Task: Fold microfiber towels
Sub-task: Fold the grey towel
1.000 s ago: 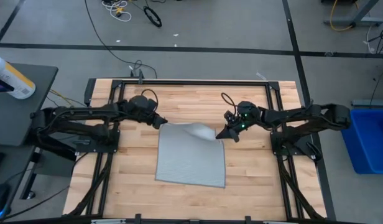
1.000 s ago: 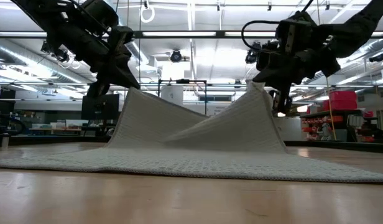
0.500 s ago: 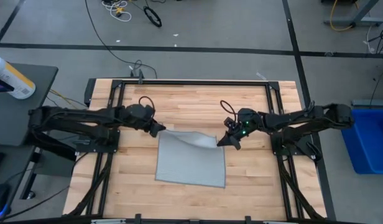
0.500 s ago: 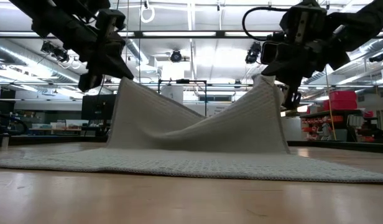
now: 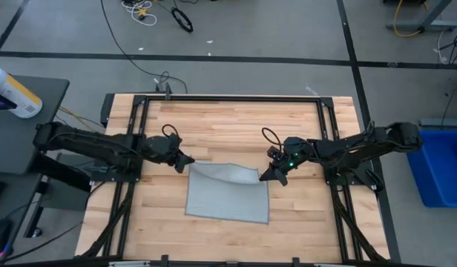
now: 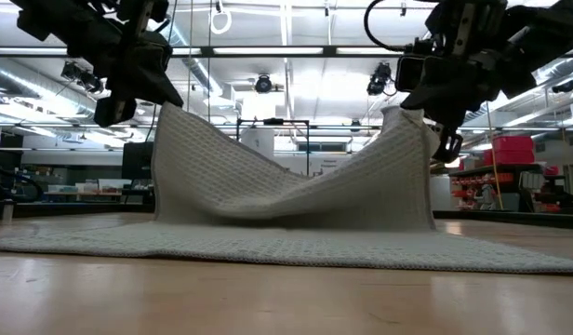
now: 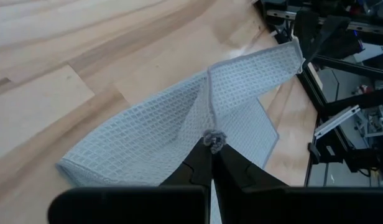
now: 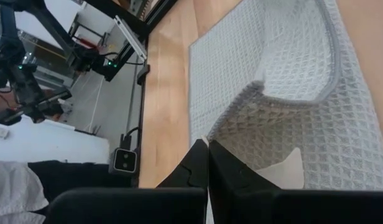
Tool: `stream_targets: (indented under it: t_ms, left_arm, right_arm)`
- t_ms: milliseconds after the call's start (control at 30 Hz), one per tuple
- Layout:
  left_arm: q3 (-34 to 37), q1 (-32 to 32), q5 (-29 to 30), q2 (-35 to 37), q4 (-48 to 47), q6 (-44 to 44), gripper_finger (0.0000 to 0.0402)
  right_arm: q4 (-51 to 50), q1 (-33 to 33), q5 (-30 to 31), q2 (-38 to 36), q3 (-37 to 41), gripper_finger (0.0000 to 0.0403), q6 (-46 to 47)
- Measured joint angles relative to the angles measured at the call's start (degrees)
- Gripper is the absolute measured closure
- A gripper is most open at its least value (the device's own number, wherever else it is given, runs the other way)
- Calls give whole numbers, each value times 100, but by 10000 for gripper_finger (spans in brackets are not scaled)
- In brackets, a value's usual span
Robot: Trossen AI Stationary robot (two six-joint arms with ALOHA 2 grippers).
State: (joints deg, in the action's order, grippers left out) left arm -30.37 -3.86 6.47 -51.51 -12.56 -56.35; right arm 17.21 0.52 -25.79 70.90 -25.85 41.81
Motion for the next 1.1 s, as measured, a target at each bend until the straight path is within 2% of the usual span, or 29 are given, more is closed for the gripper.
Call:
stream_targets:
  t_ms: [300, 533, 1100]
  left_arm:
    - [-2, -363, 244, 0, 60, -187, 398]
    - [0, -655, 455, -2, 234, -340, 398]
    - [1, -1151, 790, -160, 143, -743, 398]
  right_arm:
    - [-89, -121, 180, -382, 0, 403, 94]
    - [-605, -177, 185, -759, 0, 403, 133]
    - [-1029, -696, 718, -814, 2, 403, 196]
